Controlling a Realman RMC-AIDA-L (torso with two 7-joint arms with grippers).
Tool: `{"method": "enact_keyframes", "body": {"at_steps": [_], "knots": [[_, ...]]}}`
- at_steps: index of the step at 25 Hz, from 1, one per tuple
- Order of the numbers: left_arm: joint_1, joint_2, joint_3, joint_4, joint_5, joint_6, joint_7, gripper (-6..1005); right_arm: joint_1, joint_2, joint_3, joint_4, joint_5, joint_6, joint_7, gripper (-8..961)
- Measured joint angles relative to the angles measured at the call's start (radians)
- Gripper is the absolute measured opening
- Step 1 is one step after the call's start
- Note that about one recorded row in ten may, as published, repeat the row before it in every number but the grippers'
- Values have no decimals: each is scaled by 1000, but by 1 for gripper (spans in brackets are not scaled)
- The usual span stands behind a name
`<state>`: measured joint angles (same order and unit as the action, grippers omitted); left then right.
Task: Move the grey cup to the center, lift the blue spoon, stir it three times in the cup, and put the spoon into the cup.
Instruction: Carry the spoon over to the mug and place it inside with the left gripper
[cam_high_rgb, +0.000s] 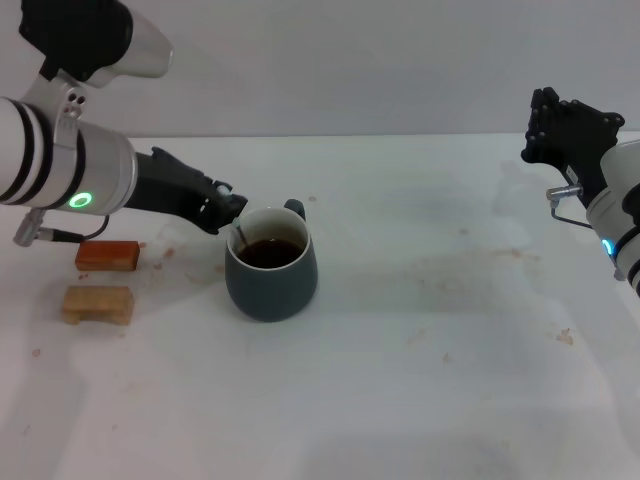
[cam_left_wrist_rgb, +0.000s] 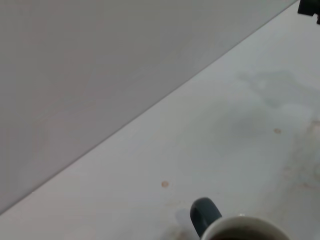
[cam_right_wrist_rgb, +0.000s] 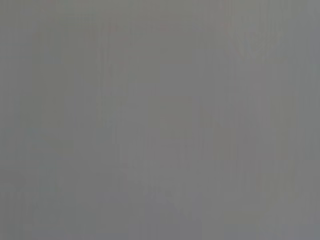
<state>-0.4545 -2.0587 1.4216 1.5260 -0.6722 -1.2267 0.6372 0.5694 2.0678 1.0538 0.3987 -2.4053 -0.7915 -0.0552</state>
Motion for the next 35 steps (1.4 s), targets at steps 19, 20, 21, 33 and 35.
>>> {"method": "enact_keyframes", "body": {"at_steps": [19,20,21,33,35], "knots": [[-4,-3,-22,42,-59,-158,0,180,20,-4,2,-6,0,0,0,46],[-4,-3,-22,42,-59,-158,0,180,20,-4,2,-6,0,0,0,46],[-10,-3,-20,43,-67,-156,1,181,20,-5,2,-6,0,0,0,46],[-38,-3,-1,16,-50,-40,13,180,10,-5,2,-2,0,0,0,46],[-46,-2,-3,0,-32,-37,14,180,9,-5,3,-1,0,0,0,46]]}}
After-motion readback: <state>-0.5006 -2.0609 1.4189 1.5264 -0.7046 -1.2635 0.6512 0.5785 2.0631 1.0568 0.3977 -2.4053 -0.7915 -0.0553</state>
